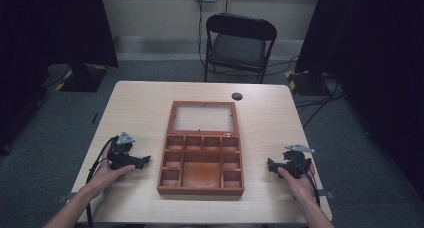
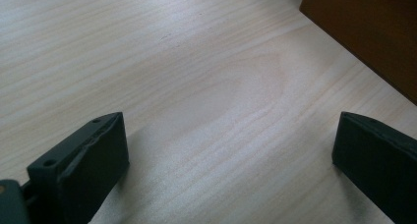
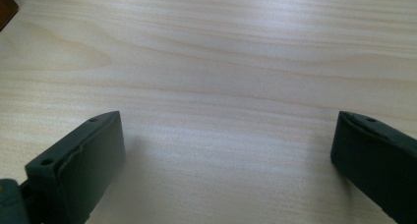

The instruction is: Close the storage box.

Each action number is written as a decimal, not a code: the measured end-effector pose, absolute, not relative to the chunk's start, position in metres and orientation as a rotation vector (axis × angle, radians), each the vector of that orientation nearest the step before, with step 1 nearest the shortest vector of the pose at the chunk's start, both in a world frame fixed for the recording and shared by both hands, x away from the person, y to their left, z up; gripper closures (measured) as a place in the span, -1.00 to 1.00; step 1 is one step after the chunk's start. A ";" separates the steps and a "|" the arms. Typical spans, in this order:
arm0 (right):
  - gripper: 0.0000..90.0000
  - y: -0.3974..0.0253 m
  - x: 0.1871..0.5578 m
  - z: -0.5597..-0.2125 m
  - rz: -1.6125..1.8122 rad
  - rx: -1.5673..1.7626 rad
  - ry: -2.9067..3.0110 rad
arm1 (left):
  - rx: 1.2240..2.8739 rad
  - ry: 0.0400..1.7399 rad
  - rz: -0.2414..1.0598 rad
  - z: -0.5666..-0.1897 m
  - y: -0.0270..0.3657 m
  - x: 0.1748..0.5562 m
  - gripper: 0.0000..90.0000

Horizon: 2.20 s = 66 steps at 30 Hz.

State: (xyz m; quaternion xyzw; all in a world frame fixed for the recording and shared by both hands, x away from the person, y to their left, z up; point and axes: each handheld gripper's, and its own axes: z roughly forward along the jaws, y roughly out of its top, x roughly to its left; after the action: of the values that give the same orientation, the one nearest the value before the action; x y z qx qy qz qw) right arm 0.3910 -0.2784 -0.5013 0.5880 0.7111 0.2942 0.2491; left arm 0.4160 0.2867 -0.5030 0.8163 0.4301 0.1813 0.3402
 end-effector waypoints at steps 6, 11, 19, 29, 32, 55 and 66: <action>-1.00 -0.277 0.392 -0.500 0.789 1.601 1.963 | 2.109 1.104 0.443 -0.502 0.289 0.415 -0.97; -0.83 -0.274 0.391 -0.494 0.820 1.613 2.014 | 2.080 1.133 0.455 -0.499 0.293 0.415 -0.62; -0.68 -0.273 0.393 -0.479 0.925 1.635 2.000 | 2.090 1.098 0.434 -0.491 0.282 0.415 -0.60; -0.57 -0.253 0.422 -0.454 1.056 1.566 2.044 | 2.014 1.079 0.427 -0.462 0.269 0.427 -0.57; -0.59 -0.247 0.429 -0.449 1.063 1.547 2.053 | 2.045 1.071 0.407 -0.458 0.265 0.433 -0.59; -0.66 -0.178 0.506 -0.430 1.168 1.441 2.233 | 1.940 1.118 0.360 -0.432 0.225 0.498 -0.55; -0.66 -0.167 0.514 -0.453 1.121 1.436 2.300 | 2.002 1.140 0.274 -0.453 0.206 0.502 -0.55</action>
State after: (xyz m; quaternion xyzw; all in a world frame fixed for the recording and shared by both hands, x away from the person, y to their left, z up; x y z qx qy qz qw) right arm 0.5136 -0.1666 -0.4534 0.4866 0.7798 0.3800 0.1036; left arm 0.5019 0.2059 -0.4531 0.7911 0.4506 0.1083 0.3993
